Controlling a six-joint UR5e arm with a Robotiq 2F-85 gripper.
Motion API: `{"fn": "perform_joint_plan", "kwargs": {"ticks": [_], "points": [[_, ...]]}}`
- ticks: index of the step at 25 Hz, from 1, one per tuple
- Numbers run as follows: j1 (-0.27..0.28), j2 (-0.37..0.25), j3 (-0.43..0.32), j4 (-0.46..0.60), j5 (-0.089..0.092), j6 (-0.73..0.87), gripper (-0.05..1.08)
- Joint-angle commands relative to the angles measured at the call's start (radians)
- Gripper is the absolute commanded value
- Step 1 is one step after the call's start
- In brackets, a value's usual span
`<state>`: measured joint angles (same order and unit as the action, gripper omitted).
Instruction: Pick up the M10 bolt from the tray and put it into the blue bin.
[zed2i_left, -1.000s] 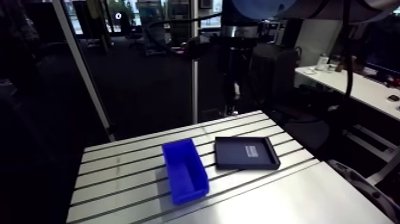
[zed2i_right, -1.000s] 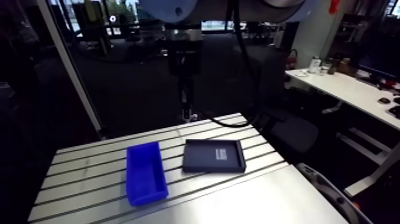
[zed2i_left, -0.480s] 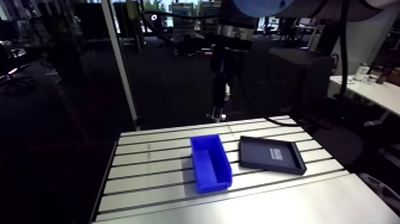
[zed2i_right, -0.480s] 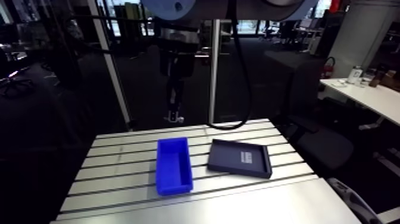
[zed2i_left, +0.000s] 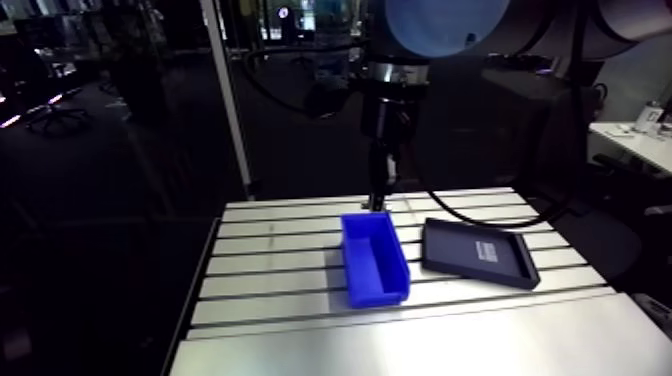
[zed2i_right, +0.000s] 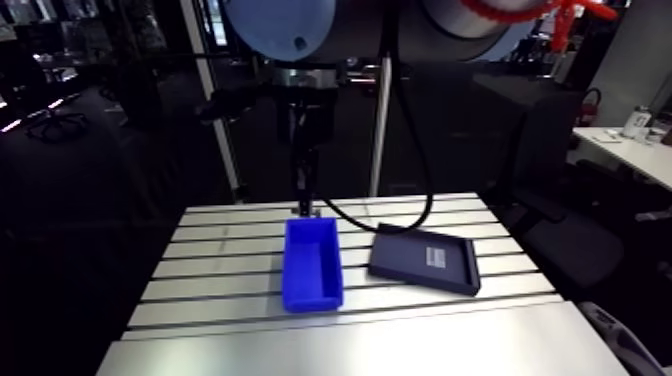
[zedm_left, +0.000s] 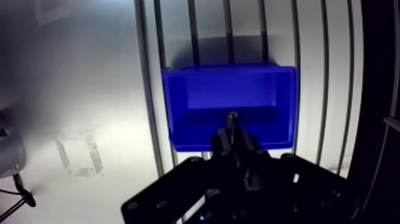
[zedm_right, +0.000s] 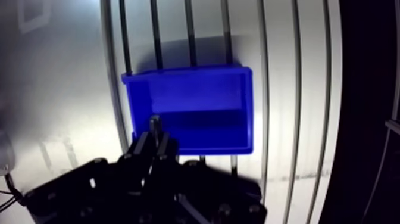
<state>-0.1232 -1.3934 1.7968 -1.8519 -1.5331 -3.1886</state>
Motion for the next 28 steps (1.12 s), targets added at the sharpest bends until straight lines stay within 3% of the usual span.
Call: {"fn": "perform_joint_plan", "kwargs": {"ticks": [1, 28], "points": [[0.025, 0.047, 0.026, -0.074, -0.078, 0.001, 1.06], [0.034, 0.162, 0.062, -0.175, -0.080, 0.037, 0.99]]}}
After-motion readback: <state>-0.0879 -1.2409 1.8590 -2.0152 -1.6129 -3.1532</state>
